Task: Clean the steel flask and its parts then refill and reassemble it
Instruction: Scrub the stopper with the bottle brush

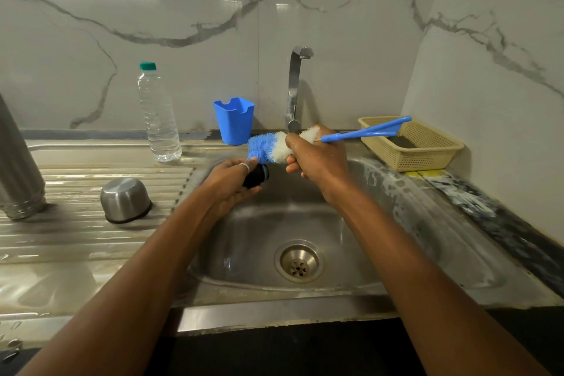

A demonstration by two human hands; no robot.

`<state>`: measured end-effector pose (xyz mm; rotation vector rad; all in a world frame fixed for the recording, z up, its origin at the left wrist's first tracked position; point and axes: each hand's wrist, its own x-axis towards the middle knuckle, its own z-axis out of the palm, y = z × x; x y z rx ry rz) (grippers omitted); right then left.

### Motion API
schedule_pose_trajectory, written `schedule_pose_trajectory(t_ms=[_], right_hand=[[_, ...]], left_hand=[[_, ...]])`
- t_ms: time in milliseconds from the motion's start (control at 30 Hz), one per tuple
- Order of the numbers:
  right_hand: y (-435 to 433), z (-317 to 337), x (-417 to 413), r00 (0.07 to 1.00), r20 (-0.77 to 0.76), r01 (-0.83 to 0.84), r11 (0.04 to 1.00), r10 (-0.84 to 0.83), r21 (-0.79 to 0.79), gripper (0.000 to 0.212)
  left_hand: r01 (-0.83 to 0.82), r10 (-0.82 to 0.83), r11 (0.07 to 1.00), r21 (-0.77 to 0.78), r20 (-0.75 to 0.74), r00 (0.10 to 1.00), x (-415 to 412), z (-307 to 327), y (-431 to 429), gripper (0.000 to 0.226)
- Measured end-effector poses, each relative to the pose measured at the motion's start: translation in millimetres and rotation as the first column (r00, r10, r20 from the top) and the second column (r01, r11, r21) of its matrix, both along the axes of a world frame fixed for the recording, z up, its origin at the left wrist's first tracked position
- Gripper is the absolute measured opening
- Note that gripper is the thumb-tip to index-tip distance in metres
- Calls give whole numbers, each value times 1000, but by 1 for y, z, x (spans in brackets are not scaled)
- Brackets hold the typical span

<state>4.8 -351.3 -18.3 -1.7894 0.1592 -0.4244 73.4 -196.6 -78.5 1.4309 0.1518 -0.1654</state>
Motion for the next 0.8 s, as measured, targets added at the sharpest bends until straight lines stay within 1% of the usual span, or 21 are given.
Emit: schedule_pose_trajectory(t_ms=[100,200,367,500,600,700,800], right_hand=[[-1,0,0,1000,0,8,1000,-8,-21,23],[-1,1,-1,1000,4,5,1000,-5,-23,21],[-1,2,-1,1000,0,5,1000,-5,-23,22],[-1,3,-2,1000,-6,1,1000,-1,-19,21],[-2,5,-2,1000,-12,-1,1000,1,-18,21],[-3,9,-4,1000,9,29,999,-29,-15,21],[-2,8,-3,999,16,31,999,-30,-45,20]], left_hand=[[44,-44,999,-10,-1,999,-2,1,0,39],[74,-74,997,-13,20,997,-4,2,-1,36],[54,-53,998,-39,20,998,-9,4,-2,38],[44,-43,998,-49,33,999,-8,3,-1,49],[24,-22,998,-65,42,999,-7,2,-1,45],[0,1,998,-62,16,1000,-5,2,-1,40],[7,-6,998,-59,8,1000,-2,2,-1,41]])
